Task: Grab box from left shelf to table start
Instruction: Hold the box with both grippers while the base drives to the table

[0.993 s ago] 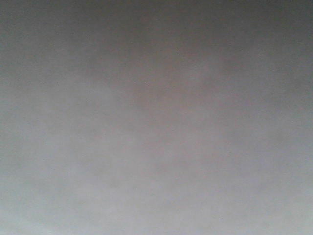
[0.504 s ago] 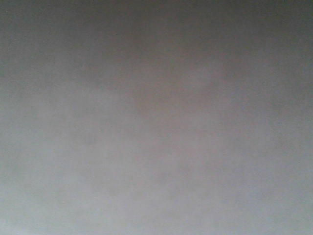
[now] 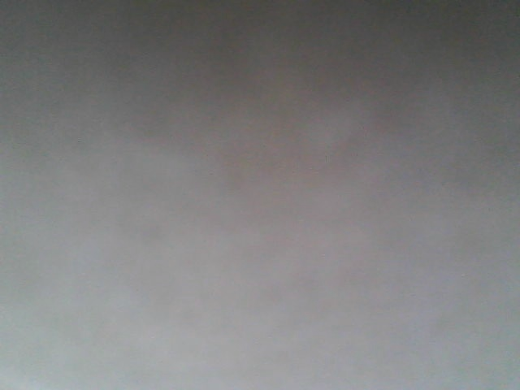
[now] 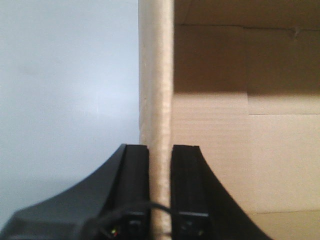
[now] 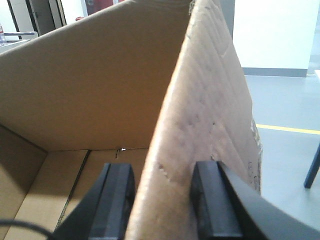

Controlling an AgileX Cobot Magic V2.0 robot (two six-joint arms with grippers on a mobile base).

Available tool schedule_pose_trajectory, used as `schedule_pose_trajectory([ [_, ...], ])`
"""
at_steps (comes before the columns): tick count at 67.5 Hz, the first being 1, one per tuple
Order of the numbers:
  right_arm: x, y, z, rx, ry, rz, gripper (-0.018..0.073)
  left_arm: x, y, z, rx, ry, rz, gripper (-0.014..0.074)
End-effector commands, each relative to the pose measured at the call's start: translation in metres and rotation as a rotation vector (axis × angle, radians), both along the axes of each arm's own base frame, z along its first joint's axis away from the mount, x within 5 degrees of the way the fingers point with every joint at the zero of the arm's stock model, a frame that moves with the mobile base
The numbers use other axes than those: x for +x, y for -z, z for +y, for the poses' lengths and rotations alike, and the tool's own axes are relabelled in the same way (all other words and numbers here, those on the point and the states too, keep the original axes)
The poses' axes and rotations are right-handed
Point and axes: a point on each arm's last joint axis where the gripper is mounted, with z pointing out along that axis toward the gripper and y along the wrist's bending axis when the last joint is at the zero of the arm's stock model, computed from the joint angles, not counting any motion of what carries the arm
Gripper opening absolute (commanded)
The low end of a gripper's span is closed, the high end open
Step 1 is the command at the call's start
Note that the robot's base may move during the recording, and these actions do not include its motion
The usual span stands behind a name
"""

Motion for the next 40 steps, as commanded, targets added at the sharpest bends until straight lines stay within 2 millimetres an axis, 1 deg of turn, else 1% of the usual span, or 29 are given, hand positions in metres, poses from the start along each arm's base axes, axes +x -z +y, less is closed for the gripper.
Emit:
schedule_pose_trajectory([
  [1,-0.0035,-0.0130,0.0011,0.044,-0.018,-0.070,0.0058,0.0005,-0.0035,0.0008,0.021,0.003,0.007,-0.0092],
  [40,-0.0035,-0.0130,0.0011,0.044,-0.018,-0.070,0.0058,0.0005,-0.0035,0.0008,0.021,0.003,0.007,-0.0092],
])
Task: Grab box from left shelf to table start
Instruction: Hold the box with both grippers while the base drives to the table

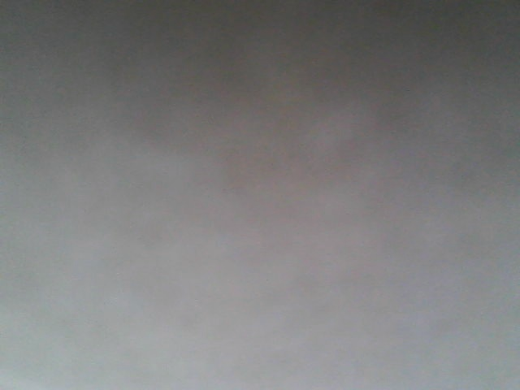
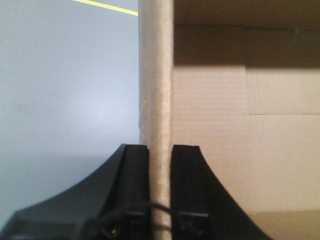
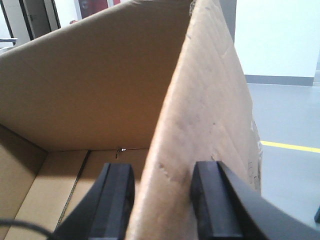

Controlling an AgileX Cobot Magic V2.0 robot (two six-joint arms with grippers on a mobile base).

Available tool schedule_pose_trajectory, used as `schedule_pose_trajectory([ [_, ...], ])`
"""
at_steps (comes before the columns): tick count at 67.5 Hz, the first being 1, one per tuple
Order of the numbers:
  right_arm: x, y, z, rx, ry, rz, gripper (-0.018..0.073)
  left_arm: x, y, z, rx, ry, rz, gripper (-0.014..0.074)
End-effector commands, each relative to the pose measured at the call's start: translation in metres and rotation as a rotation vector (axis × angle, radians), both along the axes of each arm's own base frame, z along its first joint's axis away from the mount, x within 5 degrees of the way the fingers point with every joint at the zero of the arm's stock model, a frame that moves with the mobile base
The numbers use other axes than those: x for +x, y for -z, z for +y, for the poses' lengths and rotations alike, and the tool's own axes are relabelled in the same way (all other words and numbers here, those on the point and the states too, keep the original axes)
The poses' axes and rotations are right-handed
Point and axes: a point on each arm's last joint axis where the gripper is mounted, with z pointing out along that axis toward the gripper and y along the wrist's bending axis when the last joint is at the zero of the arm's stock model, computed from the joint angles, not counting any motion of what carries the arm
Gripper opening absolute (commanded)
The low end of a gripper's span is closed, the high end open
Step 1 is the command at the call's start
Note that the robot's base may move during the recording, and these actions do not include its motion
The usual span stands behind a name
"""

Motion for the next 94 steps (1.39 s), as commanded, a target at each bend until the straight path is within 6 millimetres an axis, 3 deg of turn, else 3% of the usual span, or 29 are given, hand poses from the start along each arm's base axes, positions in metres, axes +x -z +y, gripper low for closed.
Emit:
schedule_pose_trajectory([
  [1,-0.0035,-0.0130,0.0011,0.044,-0.018,-0.070,0.0058,0.0005,-0.0035,0.0008,0.021,0.003,0.007,-0.0092],
  [94,-0.0035,-0.0130,0.0011,0.044,-0.018,-0.070,0.0058,0.0005,-0.0035,0.0008,0.021,0.003,0.007,-0.0092],
])
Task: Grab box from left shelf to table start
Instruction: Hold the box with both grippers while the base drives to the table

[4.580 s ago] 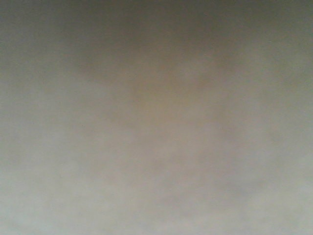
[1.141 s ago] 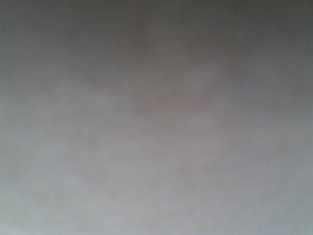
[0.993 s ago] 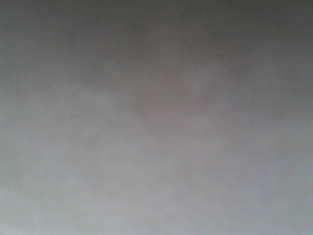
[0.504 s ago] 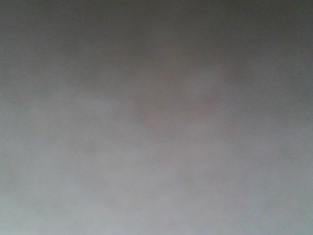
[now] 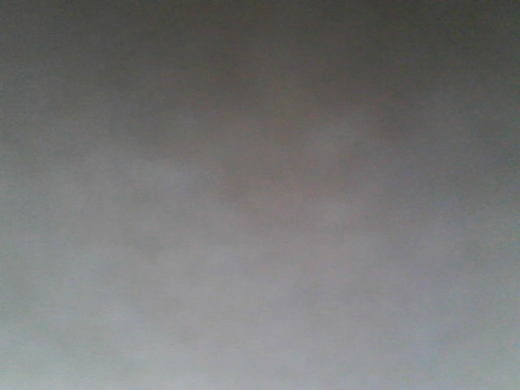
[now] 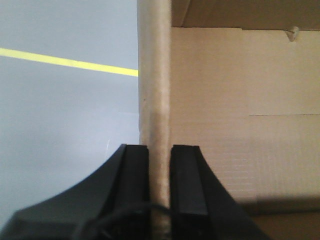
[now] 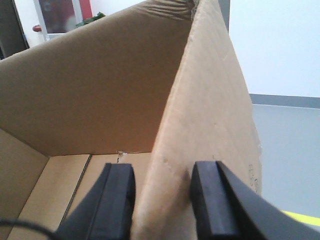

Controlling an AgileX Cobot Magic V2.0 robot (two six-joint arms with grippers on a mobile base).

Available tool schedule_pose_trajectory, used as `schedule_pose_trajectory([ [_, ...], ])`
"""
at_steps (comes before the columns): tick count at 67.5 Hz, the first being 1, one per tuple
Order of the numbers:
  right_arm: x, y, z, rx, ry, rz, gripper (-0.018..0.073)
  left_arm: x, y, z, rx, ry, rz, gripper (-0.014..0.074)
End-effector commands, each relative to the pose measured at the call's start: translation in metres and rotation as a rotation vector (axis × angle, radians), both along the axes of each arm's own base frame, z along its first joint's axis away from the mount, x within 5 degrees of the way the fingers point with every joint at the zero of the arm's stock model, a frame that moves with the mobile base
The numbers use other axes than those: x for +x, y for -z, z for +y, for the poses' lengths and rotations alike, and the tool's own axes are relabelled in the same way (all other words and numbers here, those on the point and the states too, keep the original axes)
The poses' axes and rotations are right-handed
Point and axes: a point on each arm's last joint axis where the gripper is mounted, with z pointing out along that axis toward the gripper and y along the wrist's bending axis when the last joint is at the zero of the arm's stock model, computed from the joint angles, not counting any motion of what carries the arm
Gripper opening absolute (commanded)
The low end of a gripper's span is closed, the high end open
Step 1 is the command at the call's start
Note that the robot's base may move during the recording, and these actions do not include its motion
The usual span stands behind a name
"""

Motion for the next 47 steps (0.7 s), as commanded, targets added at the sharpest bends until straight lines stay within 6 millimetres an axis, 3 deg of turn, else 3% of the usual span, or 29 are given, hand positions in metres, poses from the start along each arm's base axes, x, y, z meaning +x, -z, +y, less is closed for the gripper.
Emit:
schedule_pose_trajectory([
  [1,-0.0035,-0.0129,0.0008,0.041,-0.014,-0.070,0.0058,0.0008,-0.0043,0.0008,0.020,0.003,-0.002,-0.0092],
  [47,-0.0035,-0.0129,0.0008,0.041,-0.014,-0.070,0.0058,0.0008,-0.0043,0.0008,0.020,0.003,-0.002,-0.0092],
])
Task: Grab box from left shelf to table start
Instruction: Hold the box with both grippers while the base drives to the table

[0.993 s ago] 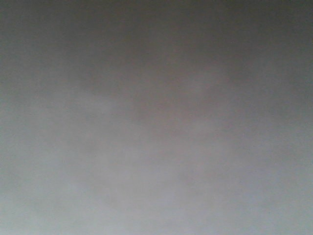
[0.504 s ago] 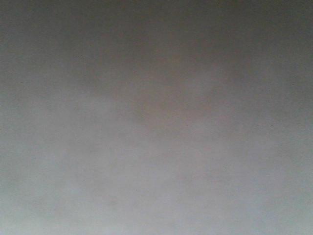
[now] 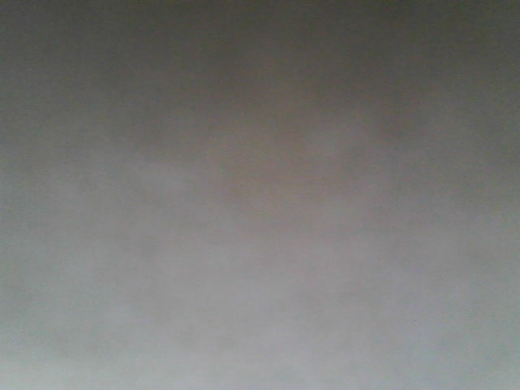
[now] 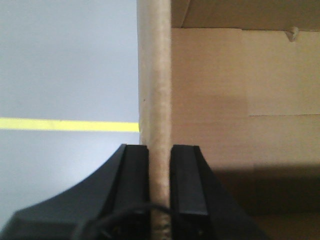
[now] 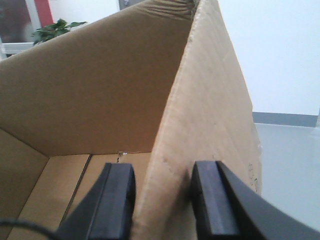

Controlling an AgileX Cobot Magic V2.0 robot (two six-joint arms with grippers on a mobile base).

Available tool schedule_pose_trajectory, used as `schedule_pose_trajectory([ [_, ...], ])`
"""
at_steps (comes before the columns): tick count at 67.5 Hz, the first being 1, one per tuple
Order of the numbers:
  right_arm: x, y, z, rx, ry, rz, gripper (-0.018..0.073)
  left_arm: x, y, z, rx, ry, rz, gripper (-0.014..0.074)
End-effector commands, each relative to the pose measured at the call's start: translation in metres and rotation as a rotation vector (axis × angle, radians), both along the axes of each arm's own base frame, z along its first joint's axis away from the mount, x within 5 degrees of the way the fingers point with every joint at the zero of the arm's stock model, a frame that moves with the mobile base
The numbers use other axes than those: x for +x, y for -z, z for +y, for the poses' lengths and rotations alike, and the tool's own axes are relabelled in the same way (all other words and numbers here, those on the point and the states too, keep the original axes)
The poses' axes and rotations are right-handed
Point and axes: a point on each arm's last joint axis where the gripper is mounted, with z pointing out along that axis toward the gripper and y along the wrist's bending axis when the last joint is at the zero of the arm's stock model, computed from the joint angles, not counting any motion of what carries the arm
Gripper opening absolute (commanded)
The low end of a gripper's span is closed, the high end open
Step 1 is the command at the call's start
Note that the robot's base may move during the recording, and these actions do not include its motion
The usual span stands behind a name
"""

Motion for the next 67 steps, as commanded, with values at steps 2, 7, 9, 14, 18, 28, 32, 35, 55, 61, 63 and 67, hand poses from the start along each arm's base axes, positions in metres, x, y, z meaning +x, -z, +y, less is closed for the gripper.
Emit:
schedule_pose_trajectory([
  [2,-0.0034,-0.0130,0.0006,0.041,-0.012,-0.072,0.0058,0.0008,-0.0043,0.0008,0.020,0.003,-0.002,-0.0092],
  [7,-0.0034,-0.0130,0.0006,0.041,-0.012,-0.072,0.0058,0.0008,-0.0043,0.0008,0.020,0.003,-0.002,-0.0092],
  [9,-0.0034,-0.0130,0.0006,0.041,-0.012,-0.072,0.0058,0.0008,-0.0043,0.0008,0.020,0.003,-0.002,-0.0092],
  [14,-0.0034,-0.0132,0.0006,0.041,-0.012,-0.073,0.0058,0.0008,-0.0043,0.0008,0.020,0.003,-0.002,-0.0092],
  [18,-0.0034,-0.0132,0.0006,0.041,-0.012,-0.073,0.0058,0.0008,-0.0043,0.0008,0.020,0.003,-0.002,-0.0092],
  [28,-0.0034,-0.0131,0.0006,0.041,-0.012,-0.072,0.0058,0.0008,-0.0043,0.0008,0.020,0.003,-0.002,-0.0092],
  [32,-0.0034,-0.0131,0.0006,0.041,-0.012,-0.072,0.0058,0.0008,-0.0043,0.0008,0.020,0.003,-0.002,-0.0092],
  [35,-0.0034,-0.0131,0.0006,0.041,-0.012,-0.072,0.0058,0.0008,-0.0043,0.0008,0.020,0.003,-0.002,-0.0092],
  [55,-0.0034,-0.0131,0.0006,0.041,-0.012,-0.072,0.0058,0.0008,-0.0043,0.0008,0.020,0.003,-0.002,-0.0092],
  [61,-0.0034,-0.0131,0.0006,0.041,-0.012,-0.072,0.0058,0.0008,-0.0043,0.0008,0.020,0.003,-0.002,-0.0092],
  [63,-0.0034,-0.0131,0.0006,0.041,-0.012,-0.072,0.0058,0.0008,-0.0043,0.0008,0.020,0.003,-0.002,-0.0092],
  [67,-0.0034,-0.0131,0.0006,0.041,-0.012,-0.072,0.0058,0.0007,-0.0043,0.0008,0.020,0.003,-0.002,-0.0092],
])
